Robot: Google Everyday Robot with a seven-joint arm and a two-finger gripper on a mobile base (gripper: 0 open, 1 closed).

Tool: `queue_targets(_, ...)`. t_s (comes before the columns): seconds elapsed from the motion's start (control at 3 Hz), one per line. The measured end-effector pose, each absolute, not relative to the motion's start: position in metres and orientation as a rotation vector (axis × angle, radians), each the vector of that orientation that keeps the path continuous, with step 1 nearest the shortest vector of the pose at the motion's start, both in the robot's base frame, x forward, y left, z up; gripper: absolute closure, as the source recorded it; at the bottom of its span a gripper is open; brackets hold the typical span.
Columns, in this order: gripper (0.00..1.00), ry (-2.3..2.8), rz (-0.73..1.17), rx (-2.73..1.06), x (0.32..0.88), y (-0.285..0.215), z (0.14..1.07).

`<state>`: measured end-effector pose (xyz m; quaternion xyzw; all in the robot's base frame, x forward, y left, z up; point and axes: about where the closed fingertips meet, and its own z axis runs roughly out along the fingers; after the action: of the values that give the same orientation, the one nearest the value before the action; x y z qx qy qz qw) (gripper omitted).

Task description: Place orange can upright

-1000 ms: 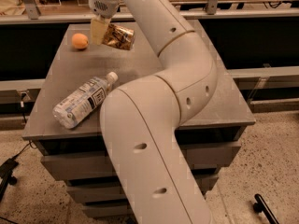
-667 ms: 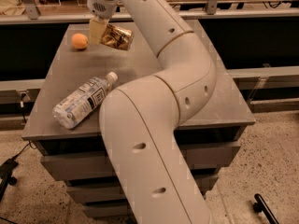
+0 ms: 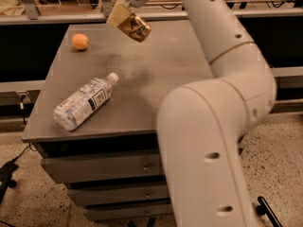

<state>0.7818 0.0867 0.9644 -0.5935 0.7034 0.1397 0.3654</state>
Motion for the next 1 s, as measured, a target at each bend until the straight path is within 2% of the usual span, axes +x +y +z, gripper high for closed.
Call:
queue_targets(0.67, 1.00, 1.491, 0.622, -1.251, 0.764, 0.012, 0.993)
queue_targets(1.0, 1.00, 1.357, 0.731, -1.166, 0.746, -0.009, 0.999)
